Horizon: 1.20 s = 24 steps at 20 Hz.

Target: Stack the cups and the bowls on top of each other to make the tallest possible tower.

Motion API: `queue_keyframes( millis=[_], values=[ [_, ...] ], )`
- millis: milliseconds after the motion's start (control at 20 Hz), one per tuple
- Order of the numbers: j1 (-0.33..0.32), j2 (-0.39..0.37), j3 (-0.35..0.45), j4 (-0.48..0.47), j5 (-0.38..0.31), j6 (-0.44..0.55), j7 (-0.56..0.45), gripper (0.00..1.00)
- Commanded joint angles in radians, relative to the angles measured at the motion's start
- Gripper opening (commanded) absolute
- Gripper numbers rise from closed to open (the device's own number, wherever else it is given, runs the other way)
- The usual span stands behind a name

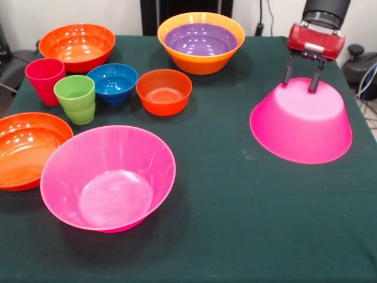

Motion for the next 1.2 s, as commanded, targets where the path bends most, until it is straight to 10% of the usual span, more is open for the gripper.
queue_keyframes(
  millis=[50, 1200],
  values=[
    [-0.018, 0.202, 0.169, -0.122, 0.107, 0.143, 0.095, 1.00],
    [-0.004, 0.271, 0.024, -0.205, 0.130, 0.235, -0.067, 1.00]
  ],
)
